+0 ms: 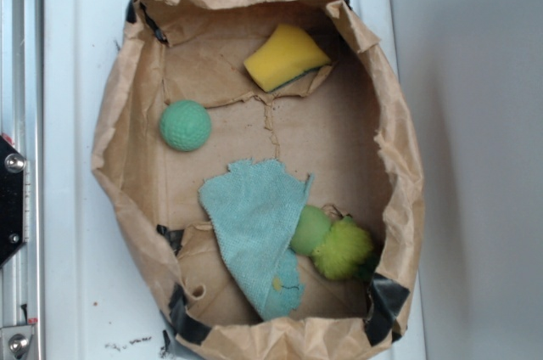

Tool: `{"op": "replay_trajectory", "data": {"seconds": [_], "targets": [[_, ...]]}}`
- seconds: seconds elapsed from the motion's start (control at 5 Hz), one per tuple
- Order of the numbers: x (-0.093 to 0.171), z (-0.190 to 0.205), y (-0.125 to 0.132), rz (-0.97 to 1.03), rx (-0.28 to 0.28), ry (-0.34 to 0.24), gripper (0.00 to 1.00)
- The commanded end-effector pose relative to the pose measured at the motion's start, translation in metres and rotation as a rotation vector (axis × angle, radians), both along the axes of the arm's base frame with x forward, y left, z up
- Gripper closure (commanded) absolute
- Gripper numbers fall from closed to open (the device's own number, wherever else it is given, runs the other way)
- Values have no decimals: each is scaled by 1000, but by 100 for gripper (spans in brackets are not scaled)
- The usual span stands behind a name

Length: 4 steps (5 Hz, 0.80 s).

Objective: Grab the green sponge.

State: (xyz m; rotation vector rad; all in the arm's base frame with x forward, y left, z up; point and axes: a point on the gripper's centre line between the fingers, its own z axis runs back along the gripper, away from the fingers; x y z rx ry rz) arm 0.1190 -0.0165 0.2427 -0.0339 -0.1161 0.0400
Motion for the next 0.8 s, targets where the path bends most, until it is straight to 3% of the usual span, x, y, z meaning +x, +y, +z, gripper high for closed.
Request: {"op": "replay_trajectory", "data": {"seconds": [0.0, 0.2, 0.4, 0.6], "targets": [[0, 0, 0, 0, 0, 0, 0], [50, -8, 50, 11, -49, -32, 0], [81, -12, 66, 30, -72, -51, 0], [109, -24, 78, 83, -60, -65, 0]]}}
